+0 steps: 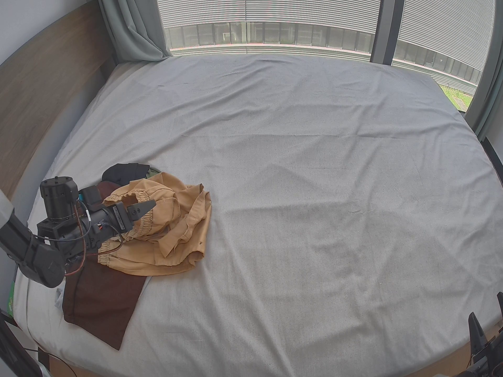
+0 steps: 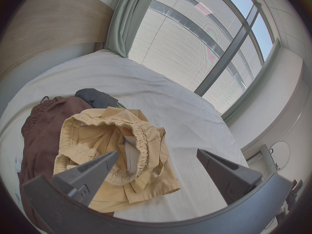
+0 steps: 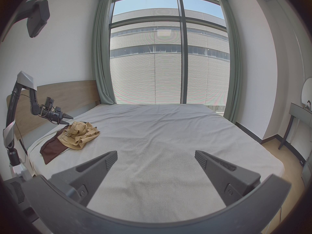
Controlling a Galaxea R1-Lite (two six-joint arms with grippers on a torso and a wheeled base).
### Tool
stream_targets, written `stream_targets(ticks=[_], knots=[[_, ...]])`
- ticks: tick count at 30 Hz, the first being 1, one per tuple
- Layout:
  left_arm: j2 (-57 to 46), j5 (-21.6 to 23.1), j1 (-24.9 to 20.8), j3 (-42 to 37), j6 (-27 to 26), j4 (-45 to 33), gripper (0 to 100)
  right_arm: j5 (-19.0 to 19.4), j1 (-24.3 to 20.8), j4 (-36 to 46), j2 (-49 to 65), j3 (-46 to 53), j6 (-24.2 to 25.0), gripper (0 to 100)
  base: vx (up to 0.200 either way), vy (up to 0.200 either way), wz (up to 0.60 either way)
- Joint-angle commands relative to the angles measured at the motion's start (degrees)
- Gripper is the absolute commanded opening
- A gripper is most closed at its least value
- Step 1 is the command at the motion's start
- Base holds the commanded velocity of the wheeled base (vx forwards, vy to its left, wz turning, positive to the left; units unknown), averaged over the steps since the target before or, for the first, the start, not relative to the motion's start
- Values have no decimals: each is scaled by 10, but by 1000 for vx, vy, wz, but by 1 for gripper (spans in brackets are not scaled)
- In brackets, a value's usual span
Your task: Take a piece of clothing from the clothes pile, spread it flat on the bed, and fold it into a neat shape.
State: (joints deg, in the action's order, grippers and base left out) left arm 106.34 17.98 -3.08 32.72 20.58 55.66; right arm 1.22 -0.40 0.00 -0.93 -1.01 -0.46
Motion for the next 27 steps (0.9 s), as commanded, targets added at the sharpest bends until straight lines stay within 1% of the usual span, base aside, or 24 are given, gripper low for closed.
stream_targets(ticks=[1,5,8,16,27], knots=[[38,-1,-2,22,4,8,100,0,-1,0,9,10,-1,100,0,0,0],[55,2,-5,40,35,14,100,0,-1,0,9,10,0,100,0,0,0],[69,4,-3,58,45,14,100,0,-1,0,9,10,0,100,0,0,0],[91,4,-7,88,45,14,100,0,-1,0,9,10,0,100,0,0,0],[108,2,-16,107,46,15,100,0,-1,0,9,10,0,100,0,0,0]])
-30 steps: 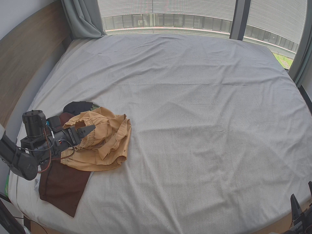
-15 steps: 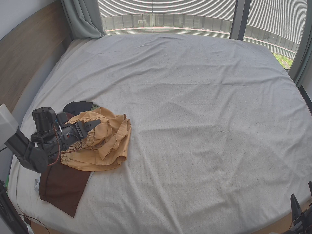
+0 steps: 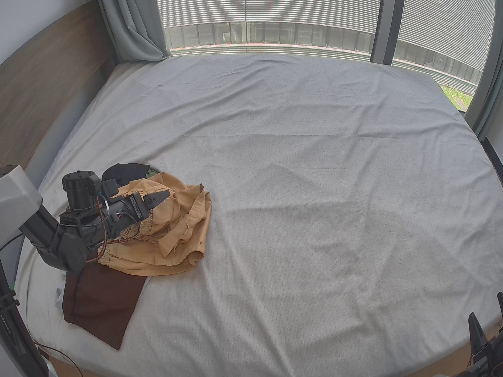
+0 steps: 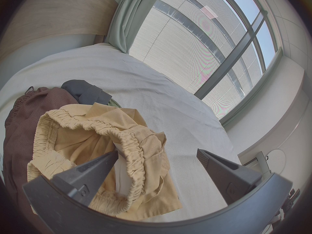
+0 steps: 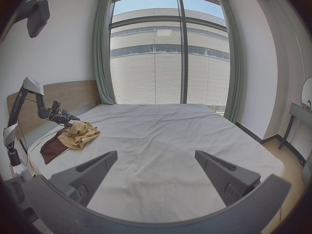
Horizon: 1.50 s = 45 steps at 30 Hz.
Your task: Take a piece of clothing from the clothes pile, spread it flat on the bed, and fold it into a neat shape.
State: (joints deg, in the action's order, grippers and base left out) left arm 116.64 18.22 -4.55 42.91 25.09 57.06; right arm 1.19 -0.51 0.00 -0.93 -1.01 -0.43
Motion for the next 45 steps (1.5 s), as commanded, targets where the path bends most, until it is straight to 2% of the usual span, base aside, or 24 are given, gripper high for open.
stream_targets(ticks=[1,16,17,31,34,39,45], knots=[[6,0,-2,7,2,1,100,0,0,0,9,10,0,100,0,0,0],[24,-1,-13,31,23,1,100,0,0,0,9,10,0,100,0,0,0],[24,-1,-13,31,23,1,0,0,0,0,9,10,0,100,0,0,0],[29,1,-7,30,24,2,0,0,0,0,9,10,0,100,0,0,0],[17,3,-6,17,40,18,0,0,0,0,9,10,0,100,0,0,0],[-28,8,-6,-30,75,51,0,0,1,0,9,10,0,100,0,0,0],[-71,56,-5,-114,76,96,0,0,1,0,9,10,2,100,0,0,0]])
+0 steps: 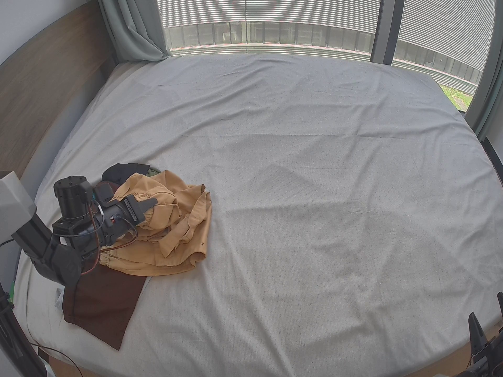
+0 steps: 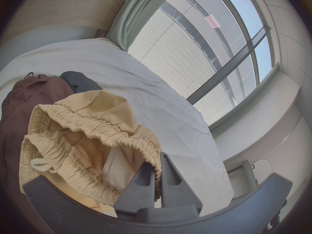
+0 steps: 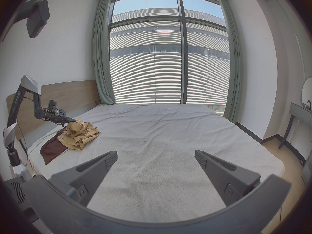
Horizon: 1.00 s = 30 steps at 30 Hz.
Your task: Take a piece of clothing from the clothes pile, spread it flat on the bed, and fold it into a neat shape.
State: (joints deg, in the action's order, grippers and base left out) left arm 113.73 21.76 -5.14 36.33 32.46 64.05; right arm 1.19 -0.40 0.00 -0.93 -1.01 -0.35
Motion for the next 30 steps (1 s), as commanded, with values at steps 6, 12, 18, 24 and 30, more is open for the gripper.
stream_targets(ticks=[6,12,18,24,30], knots=[[-51,32,6,-121,1,117,0,0,0,0,9,10,1,100,0,0,0],[-47,79,24,-191,1,211,0,0,0,0,9,10,1,100,0,0,0],[-52,125,47,-213,-4,248,0,0,0,0,9,10,2,100,0,0,0],[-68,130,48,-226,-6,248,0,0,1,0,9,10,0,100,0,0,0],[-83,132,41,-241,-30,248,0,0,0,0,9,10,1,100,0,0,0]])
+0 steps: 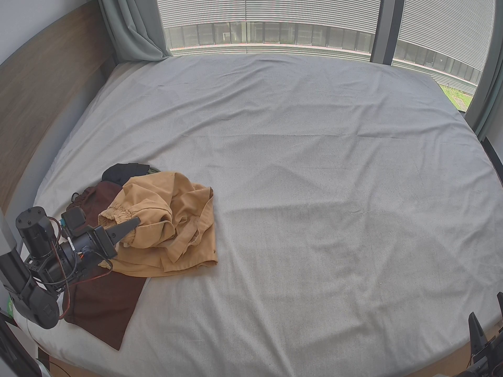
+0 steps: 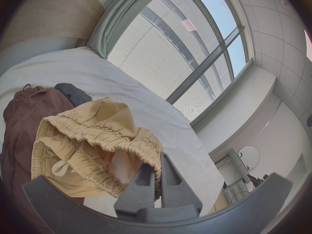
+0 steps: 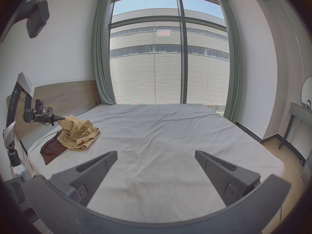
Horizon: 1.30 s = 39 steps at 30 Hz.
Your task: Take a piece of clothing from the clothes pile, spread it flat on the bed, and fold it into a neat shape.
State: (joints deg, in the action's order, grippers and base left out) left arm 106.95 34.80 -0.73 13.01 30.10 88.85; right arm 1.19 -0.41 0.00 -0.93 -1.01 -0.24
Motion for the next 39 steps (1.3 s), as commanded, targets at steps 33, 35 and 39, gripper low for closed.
stream_targets(ticks=[33,35,39], knots=[[-74,94,-84,-54,-44,2,0,0,0,0,9,10,-1,100,0,0,0],[-97,93,-110,-54,-15,1,0,0,0,0,9,10,-1,100,0,0,0],[-113,90,-131,-49,9,1,0,0,0,0,9,10,-1,100,0,0,0]])
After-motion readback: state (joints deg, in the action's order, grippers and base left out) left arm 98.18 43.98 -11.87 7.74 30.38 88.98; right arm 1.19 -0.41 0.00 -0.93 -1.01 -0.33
